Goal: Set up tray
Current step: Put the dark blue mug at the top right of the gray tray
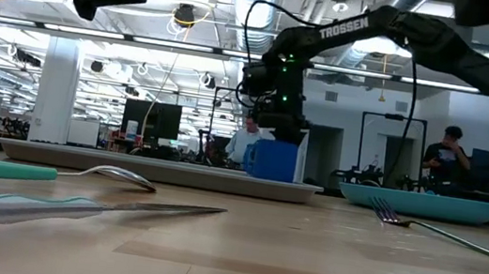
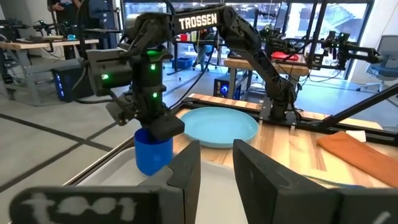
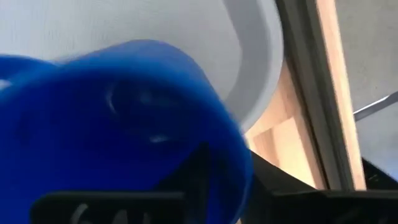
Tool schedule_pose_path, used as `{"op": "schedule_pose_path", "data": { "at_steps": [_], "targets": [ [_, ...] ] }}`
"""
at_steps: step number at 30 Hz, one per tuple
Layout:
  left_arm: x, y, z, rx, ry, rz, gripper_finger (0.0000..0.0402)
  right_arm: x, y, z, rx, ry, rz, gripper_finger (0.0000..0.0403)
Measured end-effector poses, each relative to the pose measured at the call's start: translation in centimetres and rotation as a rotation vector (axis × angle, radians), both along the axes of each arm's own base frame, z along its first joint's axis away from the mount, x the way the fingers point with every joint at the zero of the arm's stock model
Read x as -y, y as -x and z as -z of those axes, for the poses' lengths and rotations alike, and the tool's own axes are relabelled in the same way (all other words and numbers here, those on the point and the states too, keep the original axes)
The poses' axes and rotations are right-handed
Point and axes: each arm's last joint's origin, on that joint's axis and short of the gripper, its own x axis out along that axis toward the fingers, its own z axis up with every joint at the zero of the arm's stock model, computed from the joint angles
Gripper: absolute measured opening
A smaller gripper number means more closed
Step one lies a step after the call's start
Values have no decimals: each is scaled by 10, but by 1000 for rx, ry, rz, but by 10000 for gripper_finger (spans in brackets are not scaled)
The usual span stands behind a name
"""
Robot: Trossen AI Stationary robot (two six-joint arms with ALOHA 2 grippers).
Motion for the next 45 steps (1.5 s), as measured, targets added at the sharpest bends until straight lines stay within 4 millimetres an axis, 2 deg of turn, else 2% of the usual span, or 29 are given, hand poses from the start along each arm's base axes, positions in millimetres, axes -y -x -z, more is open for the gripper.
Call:
{"op": "schedule_pose_path", "data": {
  "at_steps": [5,16,24,27,30,34,37,40,45],
  "targets": [
    [0,0,1,-13,-1,1,82,1,1,-4,6,11,-29,84],
    [0,0,3,-33,-4,0,82,4,10,-28,31,36,-43,118],
    [0,0,3,-32,-2,-11,82,-8,13,-78,186,133,-50,111],
    [0,0,3,-32,-1,-18,82,-18,19,-101,239,148,-16,107],
    [0,0,3,-33,-1,-18,82,-33,18,-114,306,104,9,98],
    [-1,0,3,-35,0,-19,82,-59,5,-113,320,33,-51,65],
    [-1,0,4,-36,0,-19,82,-84,-6,-105,275,-6,-70,23],
    [-1,0,4,-39,2,-19,82,-114,-21,-88,192,-27,-126,7],
    [0,1,8,-68,25,-18,82,-155,-49,-52,75,118,-174,2]
  ]
}}
